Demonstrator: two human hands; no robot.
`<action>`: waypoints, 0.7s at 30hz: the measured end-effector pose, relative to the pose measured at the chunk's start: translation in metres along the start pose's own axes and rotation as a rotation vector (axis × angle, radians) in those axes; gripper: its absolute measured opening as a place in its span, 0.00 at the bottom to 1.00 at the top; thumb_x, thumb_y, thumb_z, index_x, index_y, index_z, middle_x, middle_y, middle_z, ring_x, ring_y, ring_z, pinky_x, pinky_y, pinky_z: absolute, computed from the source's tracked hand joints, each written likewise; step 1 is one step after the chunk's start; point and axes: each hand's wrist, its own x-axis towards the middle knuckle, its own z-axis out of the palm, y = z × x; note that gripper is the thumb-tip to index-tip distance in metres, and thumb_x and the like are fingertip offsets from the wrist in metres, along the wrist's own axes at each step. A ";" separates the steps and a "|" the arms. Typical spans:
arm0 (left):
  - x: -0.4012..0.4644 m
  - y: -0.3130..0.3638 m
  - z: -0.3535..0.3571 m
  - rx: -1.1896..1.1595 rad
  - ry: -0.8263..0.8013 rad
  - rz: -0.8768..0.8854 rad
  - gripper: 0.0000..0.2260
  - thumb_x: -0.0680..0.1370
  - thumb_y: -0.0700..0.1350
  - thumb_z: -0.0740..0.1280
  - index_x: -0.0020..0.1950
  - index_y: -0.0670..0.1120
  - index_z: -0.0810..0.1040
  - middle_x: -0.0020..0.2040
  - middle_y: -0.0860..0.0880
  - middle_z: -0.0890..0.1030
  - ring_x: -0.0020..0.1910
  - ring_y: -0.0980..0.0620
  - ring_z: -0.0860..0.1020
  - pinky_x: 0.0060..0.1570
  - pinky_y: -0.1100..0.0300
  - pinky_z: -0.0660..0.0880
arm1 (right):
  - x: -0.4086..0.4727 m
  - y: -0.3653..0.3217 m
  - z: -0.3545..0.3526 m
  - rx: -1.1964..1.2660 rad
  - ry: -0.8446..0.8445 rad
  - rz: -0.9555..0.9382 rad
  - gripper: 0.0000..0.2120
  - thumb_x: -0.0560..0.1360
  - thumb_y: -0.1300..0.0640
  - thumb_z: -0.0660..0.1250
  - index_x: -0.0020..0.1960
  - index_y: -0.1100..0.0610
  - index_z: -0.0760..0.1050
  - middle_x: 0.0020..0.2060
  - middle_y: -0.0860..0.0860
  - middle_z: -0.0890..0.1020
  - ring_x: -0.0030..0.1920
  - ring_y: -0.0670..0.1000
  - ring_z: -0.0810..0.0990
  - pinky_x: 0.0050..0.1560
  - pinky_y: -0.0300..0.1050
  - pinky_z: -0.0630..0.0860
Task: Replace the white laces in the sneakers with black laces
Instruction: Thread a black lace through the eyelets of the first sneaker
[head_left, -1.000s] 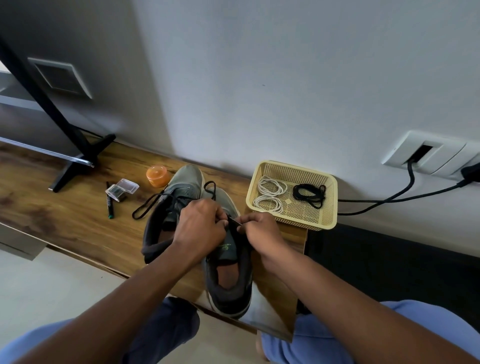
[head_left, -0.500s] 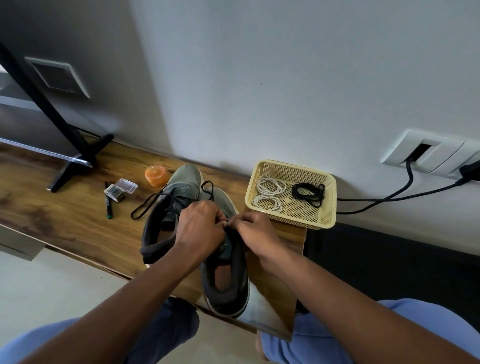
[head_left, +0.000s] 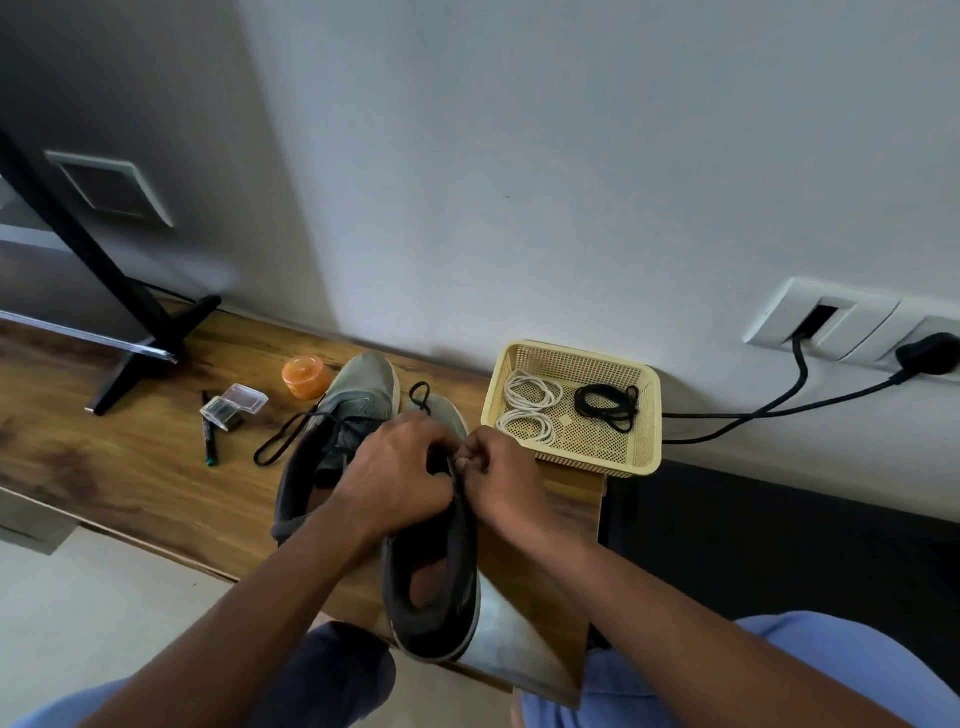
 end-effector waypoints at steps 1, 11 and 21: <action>0.002 -0.002 -0.003 -0.030 -0.022 0.008 0.21 0.65 0.56 0.62 0.54 0.55 0.85 0.49 0.58 0.78 0.51 0.56 0.77 0.56 0.53 0.77 | 0.000 0.000 0.000 -0.023 0.009 -0.038 0.04 0.77 0.59 0.67 0.43 0.54 0.76 0.36 0.48 0.80 0.41 0.52 0.79 0.40 0.49 0.73; 0.002 -0.003 -0.016 -0.010 -0.039 0.038 0.23 0.66 0.61 0.63 0.56 0.54 0.84 0.52 0.57 0.78 0.52 0.56 0.78 0.55 0.52 0.79 | 0.002 -0.008 -0.014 -0.244 0.073 -0.409 0.03 0.81 0.54 0.60 0.49 0.53 0.69 0.43 0.51 0.74 0.40 0.57 0.74 0.39 0.55 0.70; 0.008 -0.003 -0.007 0.201 -0.045 0.043 0.18 0.76 0.61 0.71 0.61 0.53 0.83 0.58 0.55 0.78 0.58 0.54 0.77 0.57 0.57 0.74 | 0.007 -0.033 -0.034 -0.070 0.378 -0.472 0.04 0.82 0.58 0.59 0.48 0.55 0.68 0.39 0.49 0.73 0.35 0.53 0.72 0.35 0.57 0.70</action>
